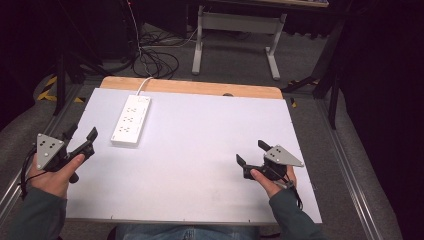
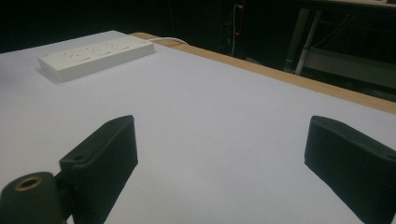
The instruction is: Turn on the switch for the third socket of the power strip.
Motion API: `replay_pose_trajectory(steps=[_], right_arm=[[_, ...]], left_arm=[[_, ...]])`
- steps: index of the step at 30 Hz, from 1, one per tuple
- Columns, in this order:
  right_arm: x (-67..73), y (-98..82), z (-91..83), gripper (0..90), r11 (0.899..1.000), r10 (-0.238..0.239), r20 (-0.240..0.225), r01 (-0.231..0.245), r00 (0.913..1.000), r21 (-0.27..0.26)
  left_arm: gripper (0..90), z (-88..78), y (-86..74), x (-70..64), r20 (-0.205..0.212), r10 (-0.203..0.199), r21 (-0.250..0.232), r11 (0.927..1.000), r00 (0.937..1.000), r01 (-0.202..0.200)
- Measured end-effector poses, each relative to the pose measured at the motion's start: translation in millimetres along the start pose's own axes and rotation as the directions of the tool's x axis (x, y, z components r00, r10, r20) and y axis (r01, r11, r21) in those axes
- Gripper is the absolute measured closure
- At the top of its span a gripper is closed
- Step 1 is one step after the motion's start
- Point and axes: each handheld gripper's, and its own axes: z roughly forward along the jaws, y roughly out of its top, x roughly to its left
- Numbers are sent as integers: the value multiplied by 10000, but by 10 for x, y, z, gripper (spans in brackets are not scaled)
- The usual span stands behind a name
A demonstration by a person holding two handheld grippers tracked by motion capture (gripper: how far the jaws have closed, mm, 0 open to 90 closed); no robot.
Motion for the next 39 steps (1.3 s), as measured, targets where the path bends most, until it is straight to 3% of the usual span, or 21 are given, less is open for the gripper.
replay_pose_trajectory(steps=[9, 17, 25, 28, 34, 39], right_arm=[[-1, -1, 1, 99, 10000, 2, 29, -2, 10000, 38], [0, -3, 0, 99, 10000, 10, 23, -10, 10000, 48], [1, -3, 0, 99, 10000, 8, 9, -8, 10000, 47], [0, -3, 0, 99, 10000, 4, 9, -4, 10000, 53], [2, -4, 1, 99, 10000, -7, -16, 7, 10000, 42], [2, -4, 0, 100, 10000, -9, -27, 9, 10000, 59]], left_arm=[[471, -2, -1, 10, 73, 90, 41, 10000, 9999, -90], [648, -13, 18, 14, -120, 261, -40, 9997, 9996, -261], [704, -11, 15, 33, -199, 280, -4, 9996, 9994, -280], [742, -13, 18, 46, -242, 179, 0, 9998, 9995, -179], [844, -13, 37, 72, -106, -542, 81, 9985, 9985, 543], [889, -11, 36, 84, -139, -555, 102, 9984, 9984, 556]])
